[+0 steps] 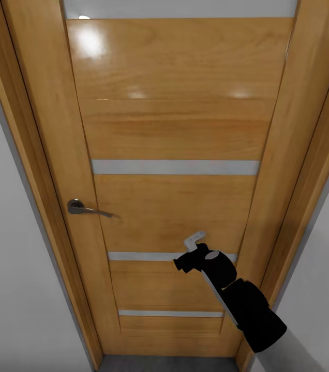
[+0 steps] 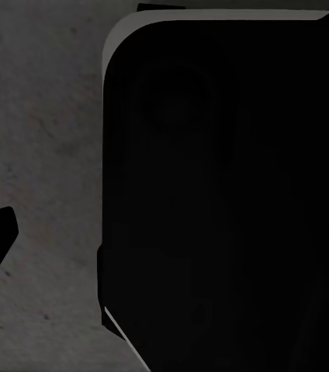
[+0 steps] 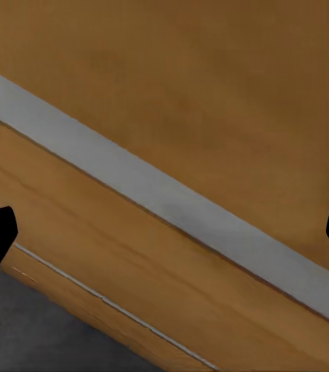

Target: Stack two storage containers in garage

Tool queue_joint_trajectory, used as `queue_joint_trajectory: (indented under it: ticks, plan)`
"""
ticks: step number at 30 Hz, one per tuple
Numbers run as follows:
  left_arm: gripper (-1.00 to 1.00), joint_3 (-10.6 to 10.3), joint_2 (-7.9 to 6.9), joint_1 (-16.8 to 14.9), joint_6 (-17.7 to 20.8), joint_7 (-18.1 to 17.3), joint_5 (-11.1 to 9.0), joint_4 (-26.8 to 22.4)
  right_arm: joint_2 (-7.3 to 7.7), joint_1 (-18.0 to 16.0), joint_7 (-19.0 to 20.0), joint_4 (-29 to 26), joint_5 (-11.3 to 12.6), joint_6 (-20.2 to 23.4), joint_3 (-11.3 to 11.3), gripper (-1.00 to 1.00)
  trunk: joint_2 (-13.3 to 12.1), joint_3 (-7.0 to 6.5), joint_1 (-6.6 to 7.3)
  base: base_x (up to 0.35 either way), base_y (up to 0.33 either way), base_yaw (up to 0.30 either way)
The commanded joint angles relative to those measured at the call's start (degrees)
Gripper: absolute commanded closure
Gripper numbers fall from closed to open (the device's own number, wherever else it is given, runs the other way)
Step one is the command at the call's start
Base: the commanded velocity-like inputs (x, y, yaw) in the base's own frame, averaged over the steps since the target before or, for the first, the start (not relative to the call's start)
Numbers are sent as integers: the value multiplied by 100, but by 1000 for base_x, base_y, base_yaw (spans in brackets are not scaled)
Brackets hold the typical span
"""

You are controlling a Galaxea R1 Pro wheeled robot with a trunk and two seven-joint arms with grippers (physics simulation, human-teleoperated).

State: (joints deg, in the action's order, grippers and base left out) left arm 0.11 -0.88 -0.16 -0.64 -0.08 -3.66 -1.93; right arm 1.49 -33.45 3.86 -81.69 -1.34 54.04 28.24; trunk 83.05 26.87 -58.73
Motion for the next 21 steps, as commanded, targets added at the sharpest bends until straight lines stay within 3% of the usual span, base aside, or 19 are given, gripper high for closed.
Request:
queue_joint_trajectory:
  ticks: [1,6,13,21]
  plan:
    - [-100,-2,0,-2,-7,-1,-40,-1,2,-47,16,125,-11,5,6,-100,3,6,0,0,0,0]
    - [-100,-2,0,-2,-7,-1,-39,-1,-23,-200,-10,498,-14,-60,6,-100,3,6,0,0,0,0]
    - [-100,-2,0,-2,-7,-1,-38,-1,-298,-584,-77,1317,-15,-298,8,-100,3,6,0,0,0,0]
    - [-100,-2,0,-2,-7,-1,-43,-1,-344,-610,-237,1312,-39,-333,14,-100,3,6,0,0,0,0]
